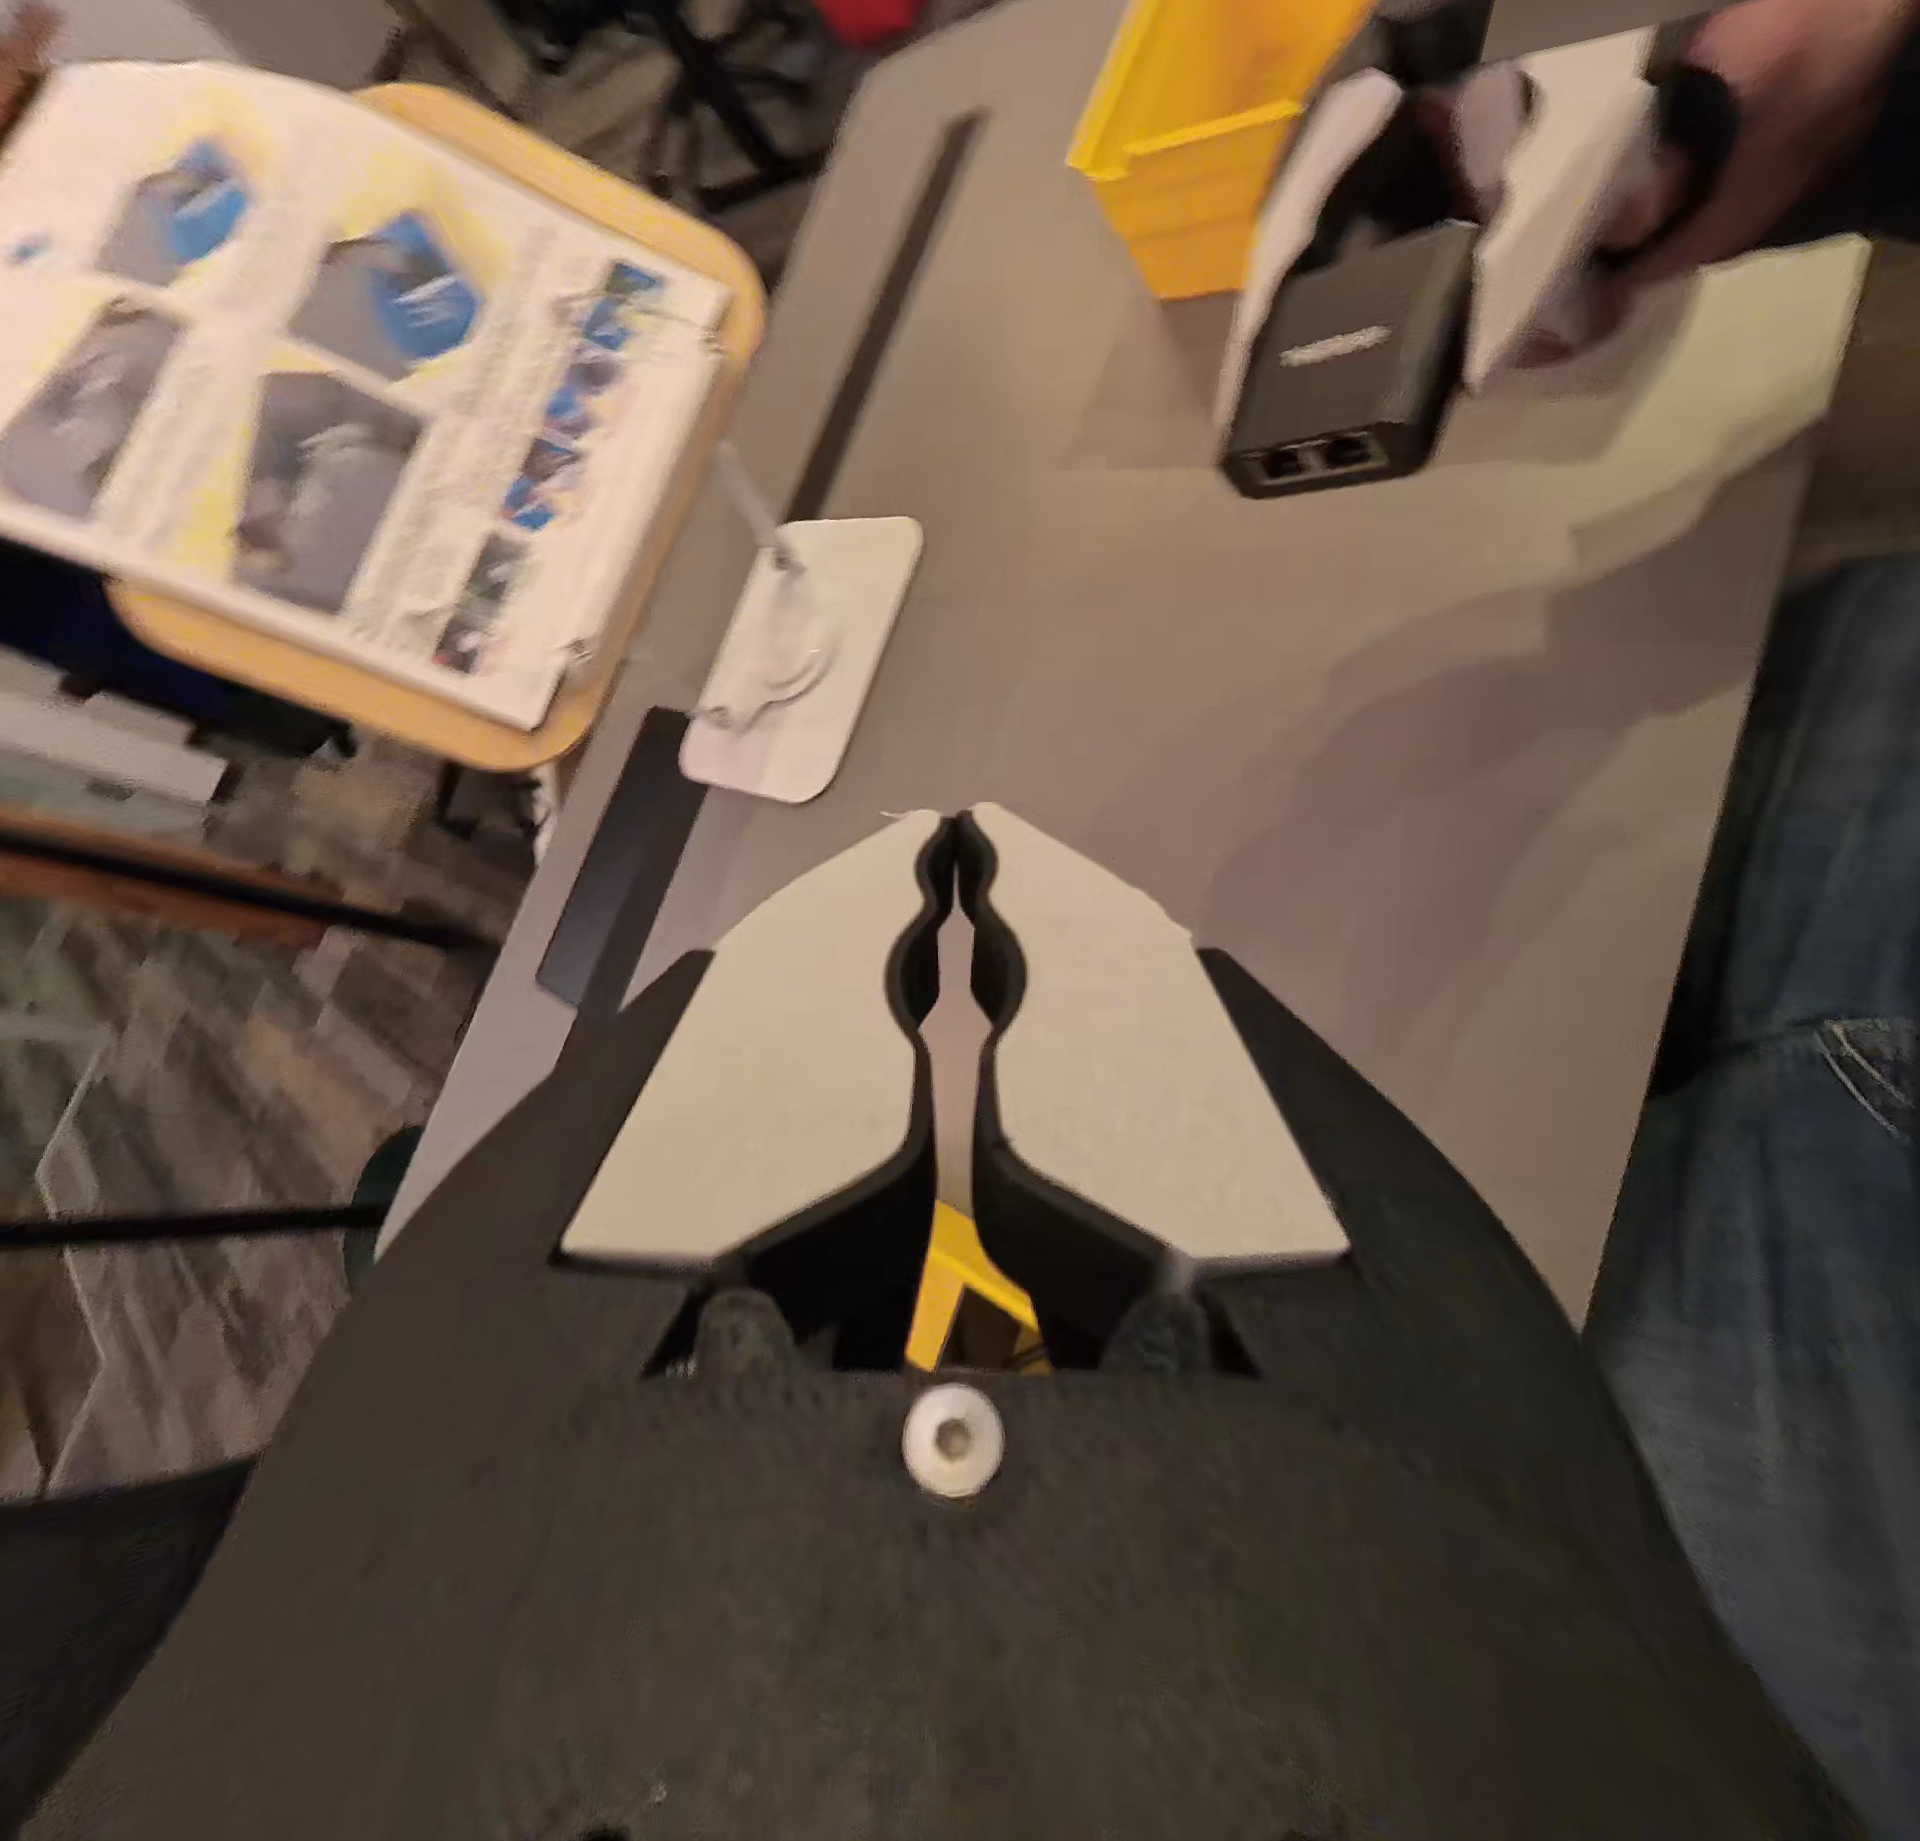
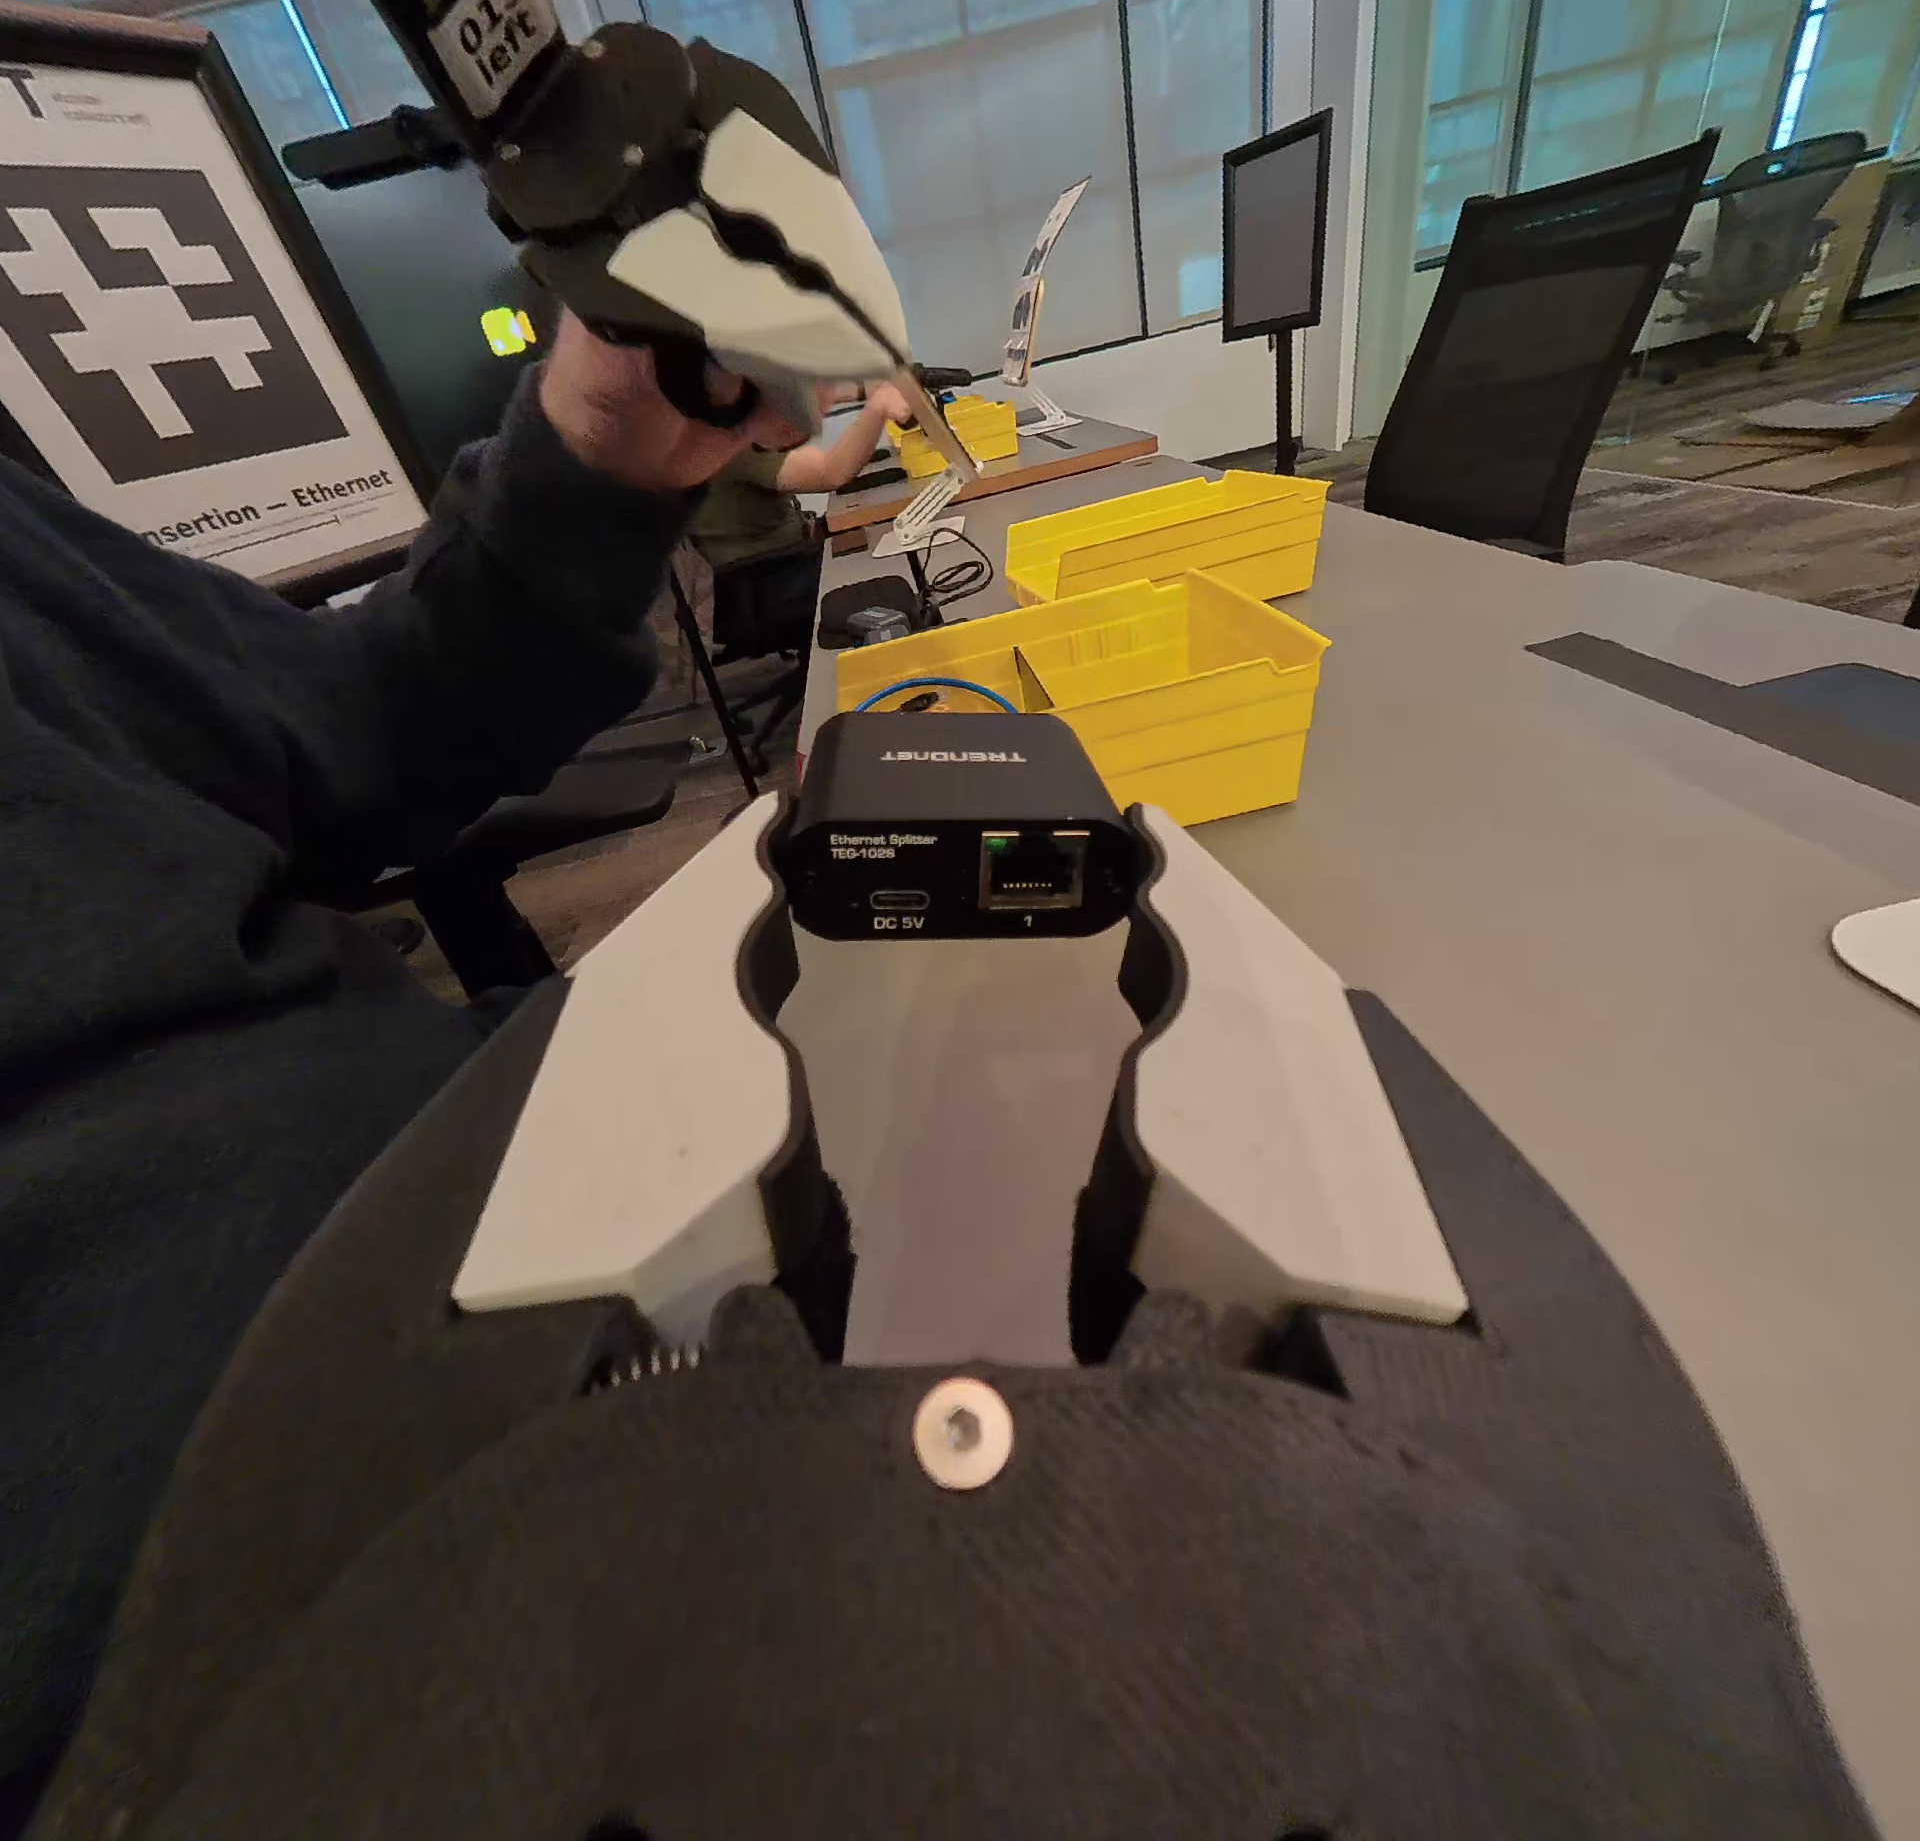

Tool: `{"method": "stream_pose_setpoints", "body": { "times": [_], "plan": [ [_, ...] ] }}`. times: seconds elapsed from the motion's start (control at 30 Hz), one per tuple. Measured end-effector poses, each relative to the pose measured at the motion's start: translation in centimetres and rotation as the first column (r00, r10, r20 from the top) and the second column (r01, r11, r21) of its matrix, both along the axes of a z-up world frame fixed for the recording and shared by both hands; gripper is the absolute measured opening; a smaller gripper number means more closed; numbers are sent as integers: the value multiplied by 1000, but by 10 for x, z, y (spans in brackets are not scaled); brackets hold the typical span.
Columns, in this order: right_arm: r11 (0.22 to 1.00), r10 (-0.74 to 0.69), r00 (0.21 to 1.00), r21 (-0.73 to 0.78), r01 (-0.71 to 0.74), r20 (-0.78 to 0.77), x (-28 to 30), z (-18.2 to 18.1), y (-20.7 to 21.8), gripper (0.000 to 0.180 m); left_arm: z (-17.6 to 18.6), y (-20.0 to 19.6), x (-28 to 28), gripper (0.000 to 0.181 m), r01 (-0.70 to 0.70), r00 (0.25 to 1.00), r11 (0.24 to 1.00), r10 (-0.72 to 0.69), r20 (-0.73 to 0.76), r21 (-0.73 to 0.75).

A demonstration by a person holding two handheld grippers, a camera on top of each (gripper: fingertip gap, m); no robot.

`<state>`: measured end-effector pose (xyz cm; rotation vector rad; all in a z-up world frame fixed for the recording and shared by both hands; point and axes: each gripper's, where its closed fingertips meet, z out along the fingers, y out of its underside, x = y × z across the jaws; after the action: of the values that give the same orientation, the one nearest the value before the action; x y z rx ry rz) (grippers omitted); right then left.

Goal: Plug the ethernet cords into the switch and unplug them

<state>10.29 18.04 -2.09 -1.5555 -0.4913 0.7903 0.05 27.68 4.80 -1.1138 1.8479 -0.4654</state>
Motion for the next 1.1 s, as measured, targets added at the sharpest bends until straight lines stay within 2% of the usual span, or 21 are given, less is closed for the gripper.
{"method": "stream_pose_setpoints", "body": {
  "times": [0.03, 0.07, 0.13, 0.23, 0.3, 0.43, 0.57, 0.7, 0.77, 0.87, 0.97, 1.1],
  "plan": [
    [1000, -6, 1000, -1, 6, 3, 2, -1, 0, 61, 8, 5, -10, 0, -28, 999, 999, 29, 38, -28],
    [1000, -10, 1000, -2, 10, 6, 3, -2, -1, 61, 11, 9, -19, 2, -48, 997, 996, 52, 48, -79],
    [1000, -12, 1000, -6, 12, 7, 5, -4, -3, 61, 6, 13, -36, 25, -78, 997, 977, 81, 9, -200],
    [1000, -21, 1000, -12, 21, 9, 6, -7, -4, 61, -12, 37, -57, 35, -191, 981, 975, 188, -36, -109],
    [1000, -27, 1000, -15, 27, 13, 7, -10, -6, 61, -31, 51, -73, 26, -268, 961, 961, 261, -93, -66],
    [999, -38, 999, -18, 38, 21, 8, -13, -7, 61, -70, 73, -104, 26, -417, 900, 907, 403, -168, -60],
    [999, -47, 998, -21, 48, 30, 9, -17, -6, 61, -124, 85, -126, 44, -547, 811, 836, 519, -270, -39],
    [998, -51, 998, -23, 52, 39, 8, -22, -6, 61, -171, 99, -147, 39, -659, 691, 752, 620, -373, 29],
    [998, -53, 998, -22, 54, 41, 7, -22, -6, 61, -189, 102, -153, 39, -699, 653, 715, 627, -425, -18],
    [998, -56, 998, -19, 57, 38, 9, -23, -6, 61, -209, 106, -157, 36, -739, 624, 666, 617, -480, -104],
    [998, -60, 998, -17, 60, 32, 10, -23, -6, 61, -225, 110, -160, 32, -765, 592, 633, 618, -517, -119],
    [998, -62, 997, -18, 63, 35, 10, -24, -6, 61, -234, 111, -157, 16, -773, 590, 615, 605, -535, -158]
  ]
}}
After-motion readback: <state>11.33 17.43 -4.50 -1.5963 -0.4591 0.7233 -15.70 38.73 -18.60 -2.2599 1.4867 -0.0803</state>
